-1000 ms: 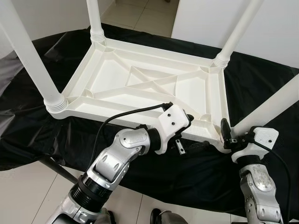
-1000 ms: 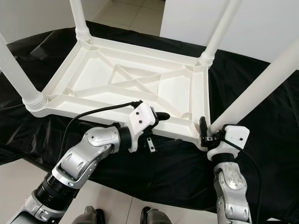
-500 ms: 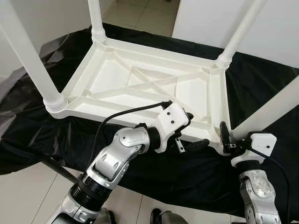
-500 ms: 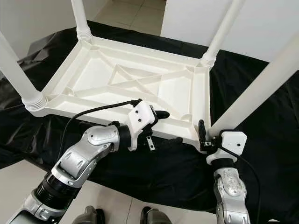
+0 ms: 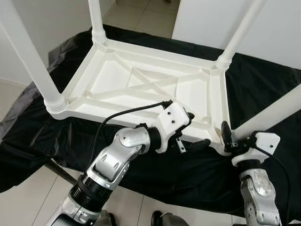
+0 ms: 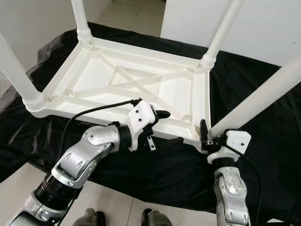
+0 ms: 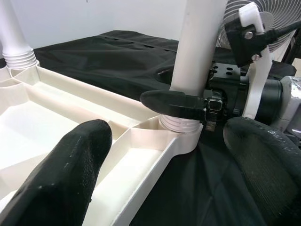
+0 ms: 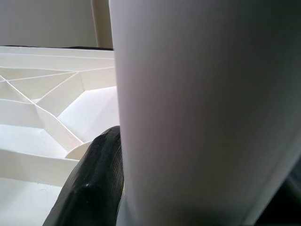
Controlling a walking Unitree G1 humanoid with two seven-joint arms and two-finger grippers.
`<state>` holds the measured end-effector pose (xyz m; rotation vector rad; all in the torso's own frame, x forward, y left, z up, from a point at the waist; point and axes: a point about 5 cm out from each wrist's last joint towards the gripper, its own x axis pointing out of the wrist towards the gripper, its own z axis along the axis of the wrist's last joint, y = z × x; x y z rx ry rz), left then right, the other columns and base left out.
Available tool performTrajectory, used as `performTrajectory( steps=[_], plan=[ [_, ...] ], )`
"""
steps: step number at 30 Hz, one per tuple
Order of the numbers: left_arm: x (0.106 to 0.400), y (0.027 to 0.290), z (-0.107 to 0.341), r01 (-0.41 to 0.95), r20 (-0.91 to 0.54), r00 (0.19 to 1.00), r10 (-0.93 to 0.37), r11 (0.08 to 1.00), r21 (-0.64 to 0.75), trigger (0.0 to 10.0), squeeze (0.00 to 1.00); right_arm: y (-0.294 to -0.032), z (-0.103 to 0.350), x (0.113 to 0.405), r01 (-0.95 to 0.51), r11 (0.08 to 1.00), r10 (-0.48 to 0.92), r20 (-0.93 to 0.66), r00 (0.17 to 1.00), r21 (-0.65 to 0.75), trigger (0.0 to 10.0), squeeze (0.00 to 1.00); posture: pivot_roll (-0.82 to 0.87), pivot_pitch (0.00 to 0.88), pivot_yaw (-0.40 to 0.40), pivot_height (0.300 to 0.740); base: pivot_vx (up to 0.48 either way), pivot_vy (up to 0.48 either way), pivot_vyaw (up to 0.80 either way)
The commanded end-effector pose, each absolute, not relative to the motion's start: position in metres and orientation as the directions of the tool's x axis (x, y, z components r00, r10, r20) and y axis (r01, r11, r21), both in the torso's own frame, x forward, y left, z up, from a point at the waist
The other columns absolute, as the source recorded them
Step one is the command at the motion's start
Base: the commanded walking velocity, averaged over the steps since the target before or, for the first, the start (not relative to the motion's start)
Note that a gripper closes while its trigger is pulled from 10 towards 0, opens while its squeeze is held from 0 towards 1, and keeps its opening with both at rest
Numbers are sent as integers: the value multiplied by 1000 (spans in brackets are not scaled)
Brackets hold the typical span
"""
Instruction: Building children table
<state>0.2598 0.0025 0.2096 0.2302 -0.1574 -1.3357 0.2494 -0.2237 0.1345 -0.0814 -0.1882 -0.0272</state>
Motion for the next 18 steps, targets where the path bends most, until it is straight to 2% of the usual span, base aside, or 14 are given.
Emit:
performTrajectory(
  steps=[1,18],
  plan=[
    [259,1,208,945,-32,220,-975,205,254,10000,0,-224,90,244,29,999,-31,-65,997,-35,10000,0,15,178,-34,740,0,0,0],
    [258,1,208,946,-32,218,-975,203,253,10000,0,-228,95,253,45,999,-44,-124,991,5,10000,0,14,171,-35,740,0,0,0]
  ],
)
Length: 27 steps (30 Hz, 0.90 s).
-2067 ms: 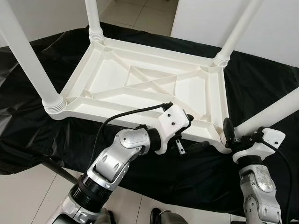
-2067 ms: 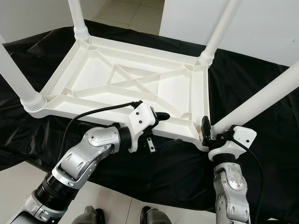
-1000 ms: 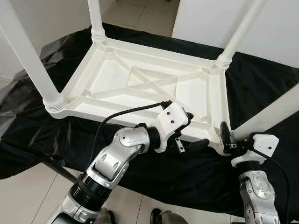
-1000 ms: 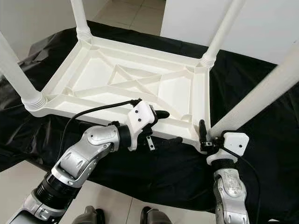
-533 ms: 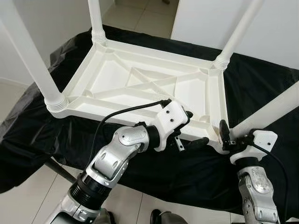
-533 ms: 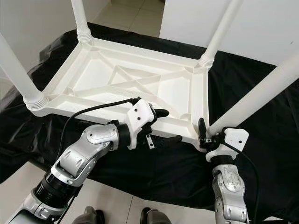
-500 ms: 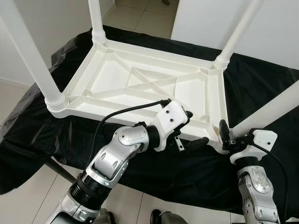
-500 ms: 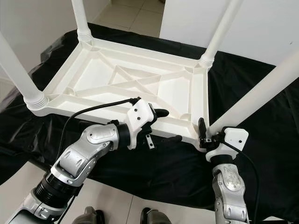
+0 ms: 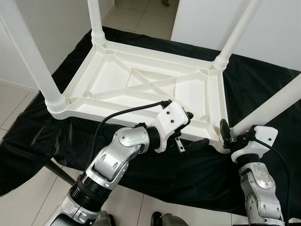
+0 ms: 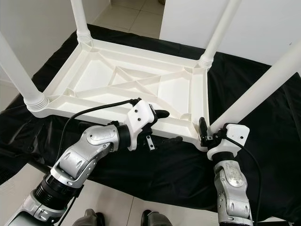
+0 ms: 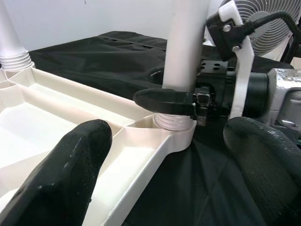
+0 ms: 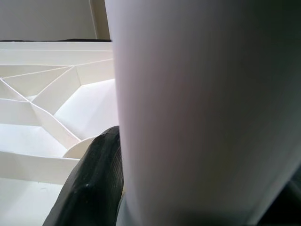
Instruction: Building children table
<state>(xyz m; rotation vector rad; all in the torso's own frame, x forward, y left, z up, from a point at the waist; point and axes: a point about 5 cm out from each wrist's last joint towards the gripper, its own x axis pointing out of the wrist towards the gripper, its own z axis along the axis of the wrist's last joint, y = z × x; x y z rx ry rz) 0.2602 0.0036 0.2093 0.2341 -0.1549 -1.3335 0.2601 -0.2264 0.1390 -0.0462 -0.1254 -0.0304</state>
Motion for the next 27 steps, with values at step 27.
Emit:
performTrajectory(
  steps=[27],
  plan=[
    [256,0,207,946,-25,220,-975,207,249,10000,0,-217,113,253,77,997,-78,-49,996,-29,10000,0,13,180,-44,740,0,0,0]
  ],
)
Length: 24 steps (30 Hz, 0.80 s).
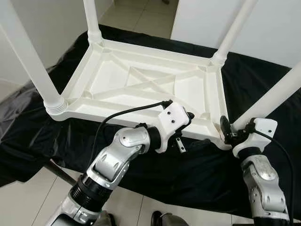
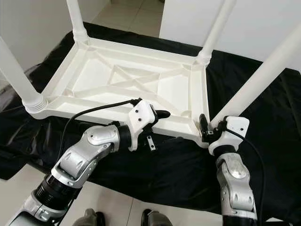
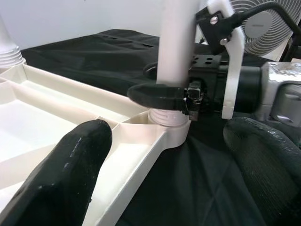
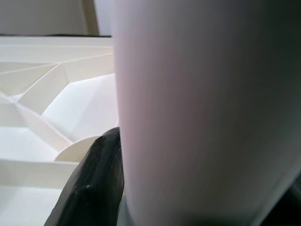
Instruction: Building children table
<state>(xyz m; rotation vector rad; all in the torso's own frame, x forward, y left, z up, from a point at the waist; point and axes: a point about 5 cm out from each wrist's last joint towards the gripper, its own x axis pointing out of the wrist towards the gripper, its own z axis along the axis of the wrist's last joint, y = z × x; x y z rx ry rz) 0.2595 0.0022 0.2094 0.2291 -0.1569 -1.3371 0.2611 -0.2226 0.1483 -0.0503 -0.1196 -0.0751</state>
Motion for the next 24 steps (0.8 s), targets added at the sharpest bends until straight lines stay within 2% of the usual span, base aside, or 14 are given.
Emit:
performTrajectory(
  steps=[1,8,24],
  plan=[
    [256,0,207,946,-25,220,-975,207,249,10000,0,-217,113,253,77,997,-78,-49,996,-29,10000,0,13,180,-44,740,0,0,0],
    [256,0,208,947,-24,219,-975,207,246,10000,0,-217,111,249,164,986,-162,-43,986,36,10000,0,11,193,-41,740,0,0,0],
    [255,0,208,947,-23,220,-975,208,244,10000,0,-218,113,249,181,983,-181,-29,983,3,10000,0,15,196,-44,740,0,0,0]
  ],
)
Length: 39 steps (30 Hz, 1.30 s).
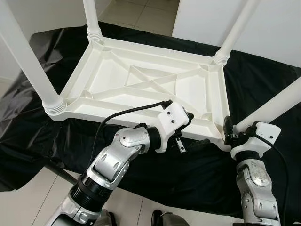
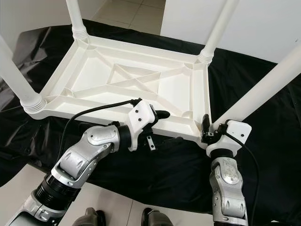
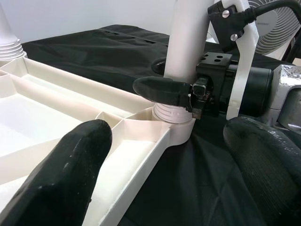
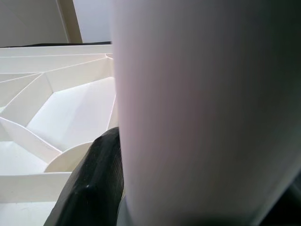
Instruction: Building children table
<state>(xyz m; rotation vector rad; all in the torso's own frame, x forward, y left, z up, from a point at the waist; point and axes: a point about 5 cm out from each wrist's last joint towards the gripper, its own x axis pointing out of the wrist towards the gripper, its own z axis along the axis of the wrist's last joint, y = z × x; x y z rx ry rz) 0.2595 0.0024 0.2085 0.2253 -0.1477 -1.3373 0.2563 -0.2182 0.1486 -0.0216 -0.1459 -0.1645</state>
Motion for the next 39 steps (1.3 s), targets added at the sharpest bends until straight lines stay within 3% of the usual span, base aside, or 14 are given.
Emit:
performTrajectory(
  steps=[1,10,16,18,22,31,32,33,37,38,39],
  plan=[
    [255,0,208,947,-22,220,-975,208,245,10000,0,-217,114,249,203,979,-203,-20,979,11,10000,0,15,196,-44,740,0,0,0],
    [256,-1,209,947,-19,219,-975,208,245,10000,0,-207,120,250,408,911,-409,5,912,58,10000,0,18,188,-50,740,0,0,0],
    [256,-1,208,947,-20,215,-976,203,249,10000,0,-213,128,250,603,795,-606,34,795,67,10000,0,22,172,-54,740,0,0,0],
    [256,-1,208,947,-20,215,-976,204,249,10000,0,-214,126,251,620,781,-623,13,782,73,10000,0,22,166,-55,740,0,0,0],
    [255,-3,208,948,-20,206,-978,194,250,10000,0,-200,126,256,550,830,-553,13,833,87,10000,0,22,161,-54,740,0,0,0],
    [255,-3,208,949,-19,204,-979,193,250,10000,0,-201,126,256,555,827,-558,19,829,90,10000,0,20,154,-58,740,0,0,0],
    [255,-4,208,949,-18,204,-979,193,249,10000,0,-202,128,257,536,838,-542,39,840,106,10000,71,20,152,-58,740,0,0,0],
    [255,-4,208,949,-18,204,-979,194,250,10000,0,-202,130,257,523,846,-529,50,847,105,10000,349,19,151,-58,740,0,0,0],
    [255,-4,208,948,-17,204,-979,193,251,10000,0,-202,131,259,495,860,-505,65,861,124,10000,325,20,148,-58,740,0,0,0],
    [255,-4,208,948,-16,204,-979,194,251,10000,0,-203,134,259,478,867,-492,81,867,142,10000,1000,21,144,-57,740,0,0,0],
    [255,-4,208,948,-16,204,-979,194,251,10000,0,-203,134,259,478,867,-492,81,867,142,10000,1000,21,144,-57,740,0,0,0]
  ],
)
